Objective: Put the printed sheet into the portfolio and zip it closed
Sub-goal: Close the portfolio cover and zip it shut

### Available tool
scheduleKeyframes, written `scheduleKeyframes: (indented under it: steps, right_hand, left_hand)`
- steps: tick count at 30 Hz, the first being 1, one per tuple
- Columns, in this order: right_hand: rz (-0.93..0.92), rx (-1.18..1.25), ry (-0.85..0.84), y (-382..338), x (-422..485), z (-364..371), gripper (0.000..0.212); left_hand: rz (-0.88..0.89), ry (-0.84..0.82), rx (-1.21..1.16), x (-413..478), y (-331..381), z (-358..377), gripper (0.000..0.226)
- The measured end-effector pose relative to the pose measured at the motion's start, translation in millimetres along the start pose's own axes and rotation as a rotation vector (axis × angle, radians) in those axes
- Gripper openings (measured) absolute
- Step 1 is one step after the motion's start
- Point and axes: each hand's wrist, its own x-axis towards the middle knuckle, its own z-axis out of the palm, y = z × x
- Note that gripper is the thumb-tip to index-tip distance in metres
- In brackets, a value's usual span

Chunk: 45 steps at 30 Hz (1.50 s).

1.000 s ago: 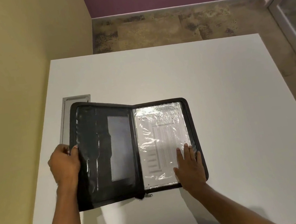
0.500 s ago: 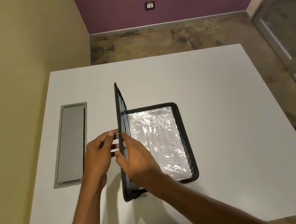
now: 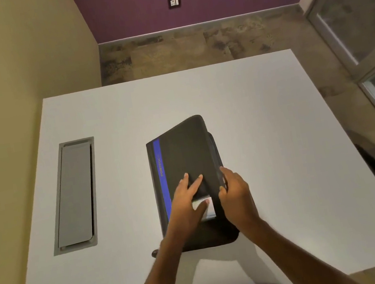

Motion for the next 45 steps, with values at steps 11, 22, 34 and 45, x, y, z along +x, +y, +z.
scheduleKeyframes:
  steps: [11, 22, 34, 45]
  right_hand:
    - [0.204, -0.114, -0.131, 70.5, 36.7, 16.4, 0.041]
    - [0.127, -0.464, -0.260, 84.9, 27.7, 27.7, 0.065]
    - [-0.119, -0.404, -0.161, 66.7, -52.0, 55.2, 0.024]
    - [-0.096, -0.325, -0.476, 62.6, -135.1, 114.4, 0.032]
  left_hand:
    - [-0.155, -0.034, 0.421, 35.0, 2.3, 75.2, 0.072]
    - [-0.186, -0.098, 0.559, 43.2, 6.7, 86.1, 0.069]
    - [-0.102, 0.084, 0.536, -57.9, -74.6, 29.7, 0.055]
    - [-0.380, 0.248, 0.370, -145.0, -100.5, 32.7, 0.024]
